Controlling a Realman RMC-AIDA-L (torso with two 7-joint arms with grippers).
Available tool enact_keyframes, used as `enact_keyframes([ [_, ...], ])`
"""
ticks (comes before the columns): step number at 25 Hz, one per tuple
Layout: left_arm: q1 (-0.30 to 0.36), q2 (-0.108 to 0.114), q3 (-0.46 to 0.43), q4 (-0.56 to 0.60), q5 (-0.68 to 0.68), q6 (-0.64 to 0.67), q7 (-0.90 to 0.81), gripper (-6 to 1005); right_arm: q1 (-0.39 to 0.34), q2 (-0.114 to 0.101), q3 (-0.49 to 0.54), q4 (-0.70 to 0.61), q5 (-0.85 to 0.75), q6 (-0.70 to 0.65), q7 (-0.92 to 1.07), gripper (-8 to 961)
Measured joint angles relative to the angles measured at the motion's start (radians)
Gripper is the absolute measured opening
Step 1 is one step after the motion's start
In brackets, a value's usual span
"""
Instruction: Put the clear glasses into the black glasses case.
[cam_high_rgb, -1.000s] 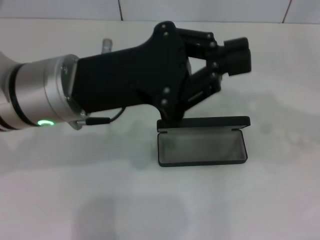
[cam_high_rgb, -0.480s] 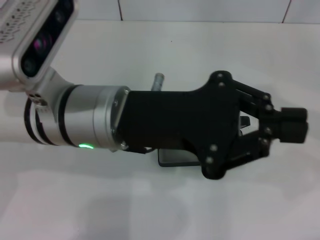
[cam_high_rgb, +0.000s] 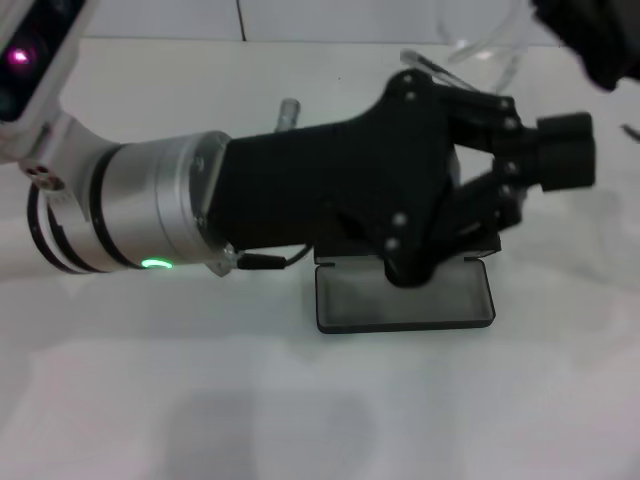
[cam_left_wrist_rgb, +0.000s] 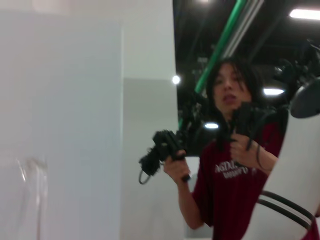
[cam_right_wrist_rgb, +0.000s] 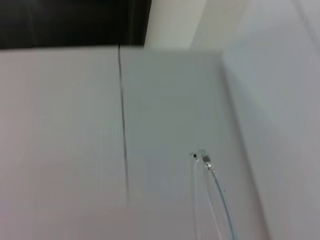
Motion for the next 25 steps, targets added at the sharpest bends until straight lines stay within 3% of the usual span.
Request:
enact_keyframes([
  [17, 0.007, -0.002, -0.039, -0.019, -0.011, -0.002, 0.006, 72, 0.005, -0.003, -0.097, -0.005, -0.040, 0.038, -0.024, 121],
  [25, -0.017, -0.004, -0.080, -0.128, -0.029, -0.032, 0.015, 72, 0.016, 0.000, -0.128, 0.000, -0.042, 0.064, -0.042, 123],
])
